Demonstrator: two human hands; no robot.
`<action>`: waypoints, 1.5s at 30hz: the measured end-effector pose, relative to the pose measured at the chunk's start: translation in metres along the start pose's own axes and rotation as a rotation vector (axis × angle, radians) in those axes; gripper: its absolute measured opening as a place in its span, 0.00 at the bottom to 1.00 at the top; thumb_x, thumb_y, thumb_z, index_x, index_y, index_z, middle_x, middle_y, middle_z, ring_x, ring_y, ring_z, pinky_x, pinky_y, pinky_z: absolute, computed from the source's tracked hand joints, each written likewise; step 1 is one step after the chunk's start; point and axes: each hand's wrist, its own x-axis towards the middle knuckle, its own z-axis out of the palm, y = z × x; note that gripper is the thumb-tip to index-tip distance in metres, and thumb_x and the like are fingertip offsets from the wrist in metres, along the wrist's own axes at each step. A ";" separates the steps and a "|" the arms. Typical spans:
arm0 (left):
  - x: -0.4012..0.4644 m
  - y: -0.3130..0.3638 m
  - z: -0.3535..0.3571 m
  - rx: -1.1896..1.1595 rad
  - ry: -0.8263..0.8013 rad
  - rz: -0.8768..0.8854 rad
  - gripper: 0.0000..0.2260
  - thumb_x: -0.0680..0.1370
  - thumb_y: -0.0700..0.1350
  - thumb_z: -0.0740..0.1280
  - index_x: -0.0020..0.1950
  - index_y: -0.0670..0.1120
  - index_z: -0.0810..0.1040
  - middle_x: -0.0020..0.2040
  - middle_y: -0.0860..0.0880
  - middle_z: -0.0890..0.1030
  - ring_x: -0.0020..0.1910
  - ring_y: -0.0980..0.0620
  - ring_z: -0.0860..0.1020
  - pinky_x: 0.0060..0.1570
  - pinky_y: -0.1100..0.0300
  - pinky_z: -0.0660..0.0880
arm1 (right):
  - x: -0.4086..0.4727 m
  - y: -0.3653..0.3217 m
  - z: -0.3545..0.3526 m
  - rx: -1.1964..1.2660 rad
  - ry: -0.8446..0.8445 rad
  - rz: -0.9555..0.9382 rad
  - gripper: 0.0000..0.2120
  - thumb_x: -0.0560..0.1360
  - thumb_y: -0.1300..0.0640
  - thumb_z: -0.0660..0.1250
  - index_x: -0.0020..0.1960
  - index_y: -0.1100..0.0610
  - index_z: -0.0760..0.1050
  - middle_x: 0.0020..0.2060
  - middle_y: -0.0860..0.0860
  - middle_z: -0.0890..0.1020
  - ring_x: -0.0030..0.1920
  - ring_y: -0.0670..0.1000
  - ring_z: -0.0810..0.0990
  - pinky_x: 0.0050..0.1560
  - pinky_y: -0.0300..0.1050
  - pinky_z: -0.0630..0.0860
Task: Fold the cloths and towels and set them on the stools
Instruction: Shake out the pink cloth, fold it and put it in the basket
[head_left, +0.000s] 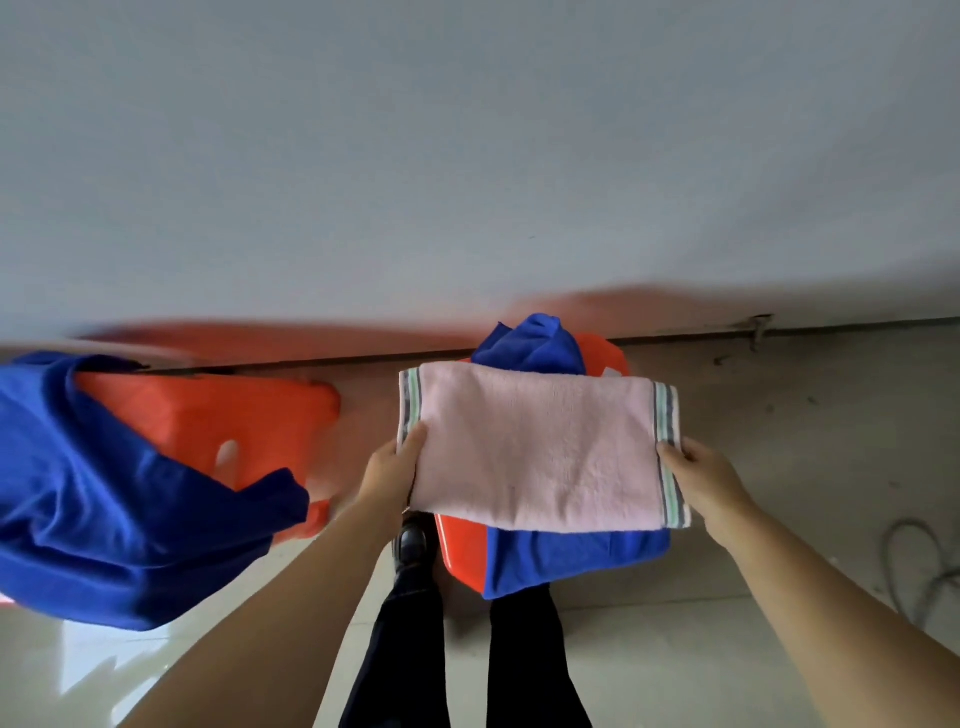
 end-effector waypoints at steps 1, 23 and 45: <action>-0.003 0.006 -0.001 -0.093 -0.093 -0.070 0.22 0.76 0.61 0.62 0.57 0.44 0.76 0.45 0.46 0.81 0.42 0.48 0.79 0.41 0.56 0.77 | -0.001 -0.003 -0.003 0.009 -0.007 -0.017 0.14 0.80 0.53 0.58 0.58 0.61 0.75 0.45 0.56 0.80 0.46 0.57 0.79 0.52 0.54 0.77; -0.014 0.022 -0.019 -0.429 -0.491 0.098 0.21 0.71 0.30 0.61 0.57 0.49 0.79 0.49 0.45 0.83 0.44 0.47 0.81 0.44 0.53 0.79 | -0.011 -0.006 -0.016 -0.110 0.289 -0.276 0.11 0.82 0.56 0.51 0.51 0.61 0.69 0.34 0.50 0.72 0.33 0.50 0.71 0.32 0.42 0.67; 0.022 0.001 0.005 -0.301 -0.290 -0.099 0.19 0.80 0.57 0.57 0.56 0.45 0.80 0.51 0.42 0.82 0.48 0.48 0.80 0.42 0.59 0.77 | -0.095 -0.094 0.154 -0.263 -0.092 -0.616 0.13 0.79 0.54 0.56 0.62 0.52 0.69 0.47 0.55 0.81 0.45 0.59 0.80 0.44 0.50 0.74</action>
